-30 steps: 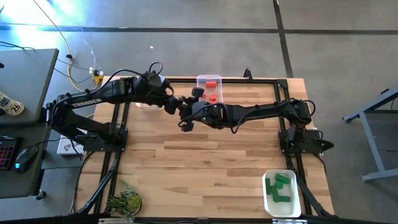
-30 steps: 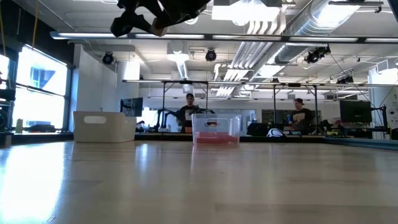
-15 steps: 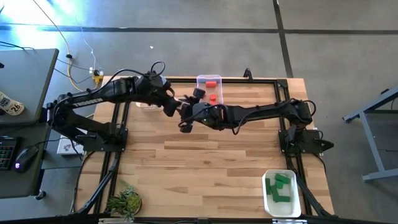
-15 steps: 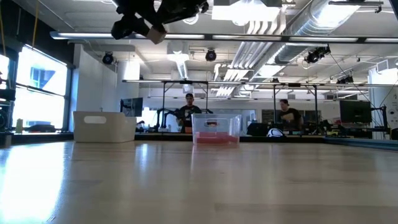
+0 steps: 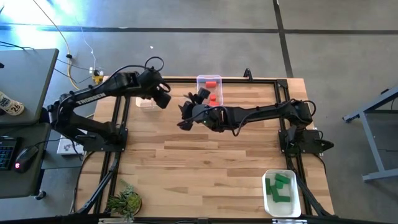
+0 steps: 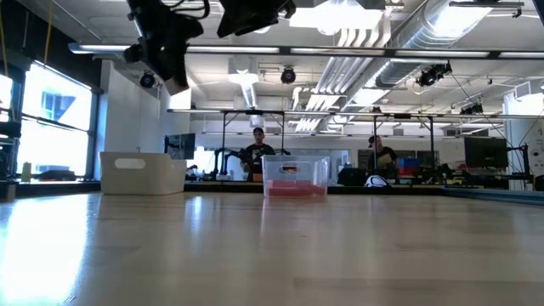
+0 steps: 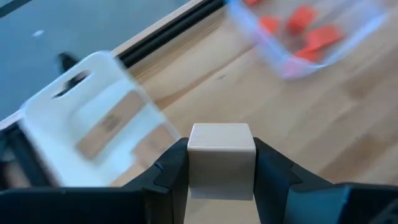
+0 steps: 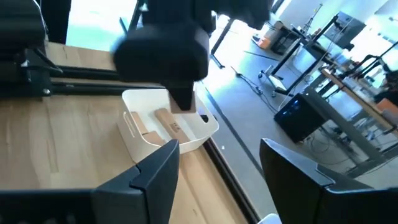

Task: Sort & place blocks by color
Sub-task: Put the brown block into the top white bin, then return to Home Position

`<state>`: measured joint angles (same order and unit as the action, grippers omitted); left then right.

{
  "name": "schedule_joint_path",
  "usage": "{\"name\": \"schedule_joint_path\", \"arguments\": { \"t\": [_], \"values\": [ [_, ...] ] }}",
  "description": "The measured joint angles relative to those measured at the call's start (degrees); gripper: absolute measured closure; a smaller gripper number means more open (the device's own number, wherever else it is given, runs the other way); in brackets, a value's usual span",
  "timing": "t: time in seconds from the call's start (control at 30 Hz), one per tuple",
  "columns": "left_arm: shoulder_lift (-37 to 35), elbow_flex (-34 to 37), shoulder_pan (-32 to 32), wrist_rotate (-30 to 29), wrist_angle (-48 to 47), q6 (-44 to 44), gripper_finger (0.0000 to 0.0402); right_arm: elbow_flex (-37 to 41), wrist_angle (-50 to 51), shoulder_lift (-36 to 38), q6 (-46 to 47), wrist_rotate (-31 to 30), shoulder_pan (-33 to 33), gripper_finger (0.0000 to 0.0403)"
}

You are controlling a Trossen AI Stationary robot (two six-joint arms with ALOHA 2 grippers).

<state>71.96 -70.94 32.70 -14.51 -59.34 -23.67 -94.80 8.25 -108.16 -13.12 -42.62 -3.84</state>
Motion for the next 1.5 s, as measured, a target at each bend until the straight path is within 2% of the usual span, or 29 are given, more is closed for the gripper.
{"name": "schedule_joint_path", "arguments": {
  "t": [0.4,0.57,0.9,1.2,1.33,1.5],
  "values": [
    [10.4,0.0,11.8,0.6,-5.8,6.2,0.0291,0.0,0.1,0.0,4.3,0.8,-0.9,0.0192],
    [15.7,0.0,14.5,0.8,-7.7,9.5,0.0282,0.0,0.1,-0.1,4.2,-1.0,-1.9,0.0192],
    [21.0,0.0,15.8,-1.1,-5.9,12.4,0.0269,0.0,0.1,-0.1,4.3,-2.4,-2.6,0.0192],
    [21.3,0.0,16.5,-1.2,-6.7,10.5,0.0248,0.0,0.5,-0.1,5.7,-2.4,-2.6,0.0192],
    [21.3,0.0,16.9,-1.8,-7.1,14.1,0.0246,0.0,0.6,-0.1,5.7,-2.4,-2.6,0.0192],
    [21.3,0.0,16.9,-4.0,-6.9,14.3,0.0245,0.0,0.6,-0.1,5.6,-2.4,-2.6,0.0192]
  ]
}}
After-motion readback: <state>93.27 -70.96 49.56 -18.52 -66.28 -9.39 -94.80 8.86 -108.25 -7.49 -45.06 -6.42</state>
